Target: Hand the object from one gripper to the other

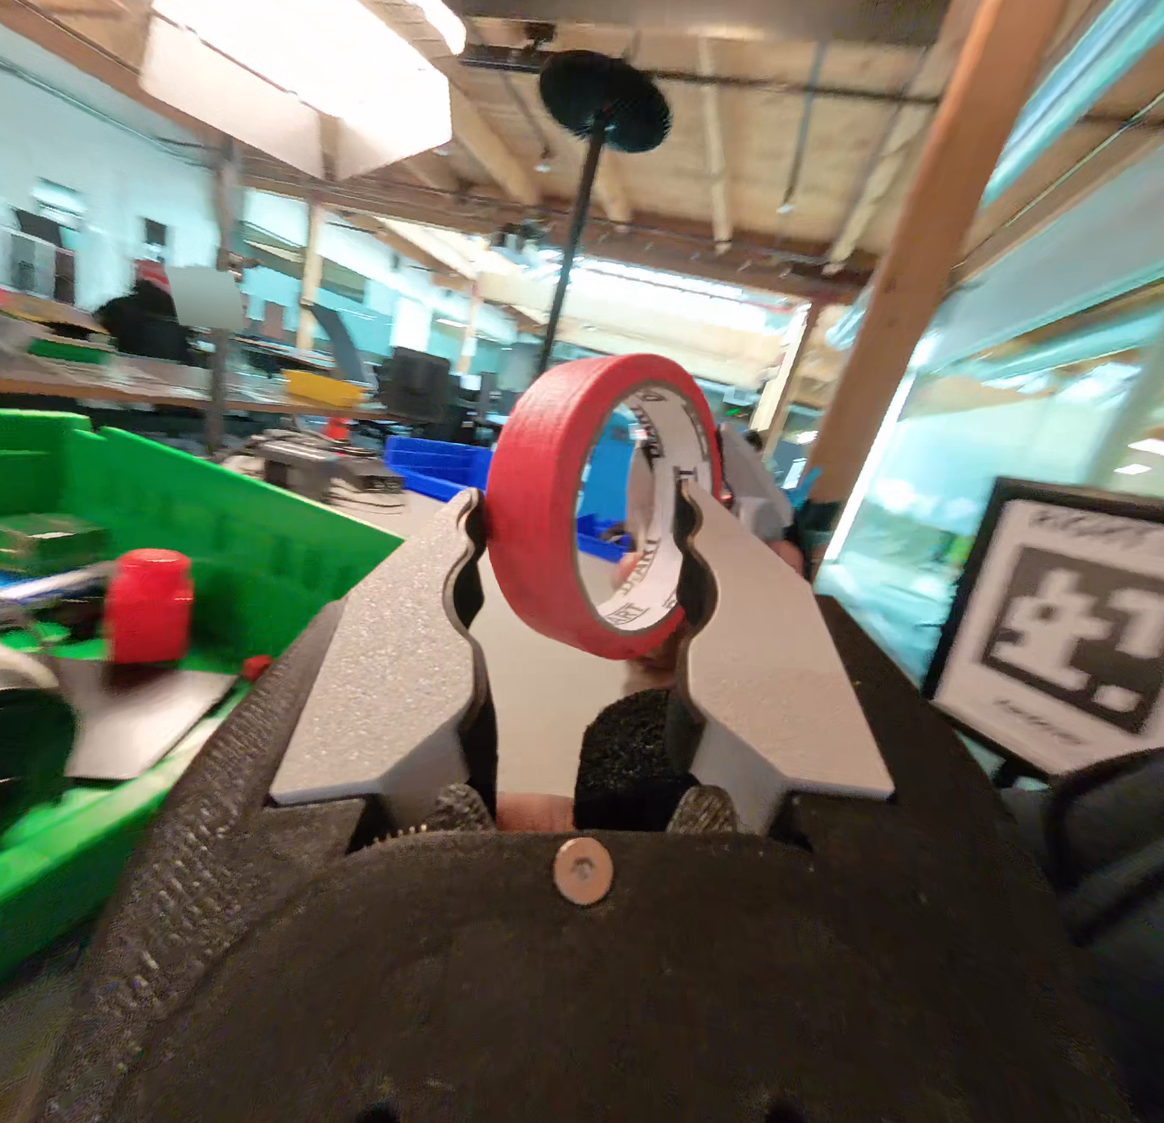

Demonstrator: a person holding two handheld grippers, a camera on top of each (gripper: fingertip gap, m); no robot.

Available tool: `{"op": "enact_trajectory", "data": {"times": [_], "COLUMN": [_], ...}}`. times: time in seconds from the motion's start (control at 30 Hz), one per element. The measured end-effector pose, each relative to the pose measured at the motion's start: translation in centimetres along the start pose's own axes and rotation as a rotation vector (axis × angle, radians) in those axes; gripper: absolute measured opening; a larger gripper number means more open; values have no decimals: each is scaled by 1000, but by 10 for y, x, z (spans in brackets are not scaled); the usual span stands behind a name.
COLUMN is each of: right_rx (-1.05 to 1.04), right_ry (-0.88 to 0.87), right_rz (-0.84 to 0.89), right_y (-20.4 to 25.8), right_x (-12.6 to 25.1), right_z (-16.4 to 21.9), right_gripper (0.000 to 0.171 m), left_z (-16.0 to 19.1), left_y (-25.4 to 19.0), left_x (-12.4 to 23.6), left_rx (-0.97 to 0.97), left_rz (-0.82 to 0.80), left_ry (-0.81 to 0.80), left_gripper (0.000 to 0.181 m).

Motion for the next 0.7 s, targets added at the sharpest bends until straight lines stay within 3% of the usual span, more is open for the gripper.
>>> {"op": "enact_trajectory", "data": {"times": [0.2, 0.33, 0.47, 0.7], "right_rx": [9, -24, -26, 70], "right_ry": [24, -2, 16, 200], "right_rz": [-50, -50, 13, 95], "right_y": [7, 4, -3, -7], "right_x": [-3, -1, -2, -9], "right_z": [4, 1, 4, 27], "right_gripper": [27, 27, 26, 32], "left_z": [0, 2, 1, -13], "left_y": [-1, -6, 0, 17], "left_x": [0, 2, 4, 15], "left_rx": [66, 77, 77, 168], "left_rz": [41, 102, 69, -9], "left_ry": [-7, 8, 9, -130], "left_gripper": [59, 27, 26, 25]}}
Point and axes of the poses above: each gripper's, where its closed fingertips meet, x back along the fingers, z out of its underside, y = z × x across the jaws, the point moved 6 cm from there along x, back along the fingers, and after that the axes turned 4 degrees about -y, right-handed, at the moved point
